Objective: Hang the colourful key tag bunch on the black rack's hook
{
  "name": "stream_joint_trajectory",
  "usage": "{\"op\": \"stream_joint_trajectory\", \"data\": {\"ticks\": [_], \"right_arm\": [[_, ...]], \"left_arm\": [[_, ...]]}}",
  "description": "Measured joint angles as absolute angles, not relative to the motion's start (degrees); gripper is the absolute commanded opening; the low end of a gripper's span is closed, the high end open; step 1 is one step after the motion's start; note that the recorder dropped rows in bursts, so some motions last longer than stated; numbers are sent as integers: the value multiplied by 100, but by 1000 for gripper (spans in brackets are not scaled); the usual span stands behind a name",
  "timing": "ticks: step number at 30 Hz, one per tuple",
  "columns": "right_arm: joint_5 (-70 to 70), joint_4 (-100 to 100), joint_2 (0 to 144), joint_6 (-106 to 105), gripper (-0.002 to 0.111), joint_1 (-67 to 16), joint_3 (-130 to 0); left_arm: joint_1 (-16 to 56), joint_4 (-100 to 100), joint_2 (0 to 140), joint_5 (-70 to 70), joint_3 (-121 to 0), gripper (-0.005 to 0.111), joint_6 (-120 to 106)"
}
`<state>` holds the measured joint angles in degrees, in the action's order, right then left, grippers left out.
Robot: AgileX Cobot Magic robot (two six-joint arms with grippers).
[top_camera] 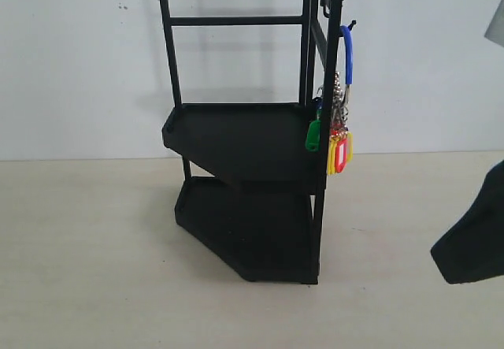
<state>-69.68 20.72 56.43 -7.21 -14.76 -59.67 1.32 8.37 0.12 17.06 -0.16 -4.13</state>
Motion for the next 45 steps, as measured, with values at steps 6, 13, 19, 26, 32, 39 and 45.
{"op": "stream_joint_trajectory", "data": {"ticks": [6, 13, 19, 26, 32, 39, 45], "right_arm": [[-6991, 2072, 5644, -700, 55, -1476, -5967], [-6904, 1810, 5572, -700, 20, -1476, -5977], [-6808, 1788, 5028, -700, 0, -1476, -5977], [-6628, 1776, 3908, -433, 0, -1476, -5977], [-5553, 1871, 2776, 482, 0, -1476, -5986], [-4950, 1903, 1835, 601, 0, -1065, -5834], [-4058, 1939, 989, 336, 0, -821, -4694]], "left_arm": [[132, 837, 12, 1706, -16, 4, -413], [132, 837, 12, 1706, -16, 4, -413], [132, 837, 12, 1706, -16, 4, -413], [132, 837, 12, 1706, -16, 4, -413], [132, 837, 12, 1706, -16, 4, -413], [132, 837, 12, 1706, -16, 4, -413], [132, 837, 12, 1706, -16, 4, -413]]}}
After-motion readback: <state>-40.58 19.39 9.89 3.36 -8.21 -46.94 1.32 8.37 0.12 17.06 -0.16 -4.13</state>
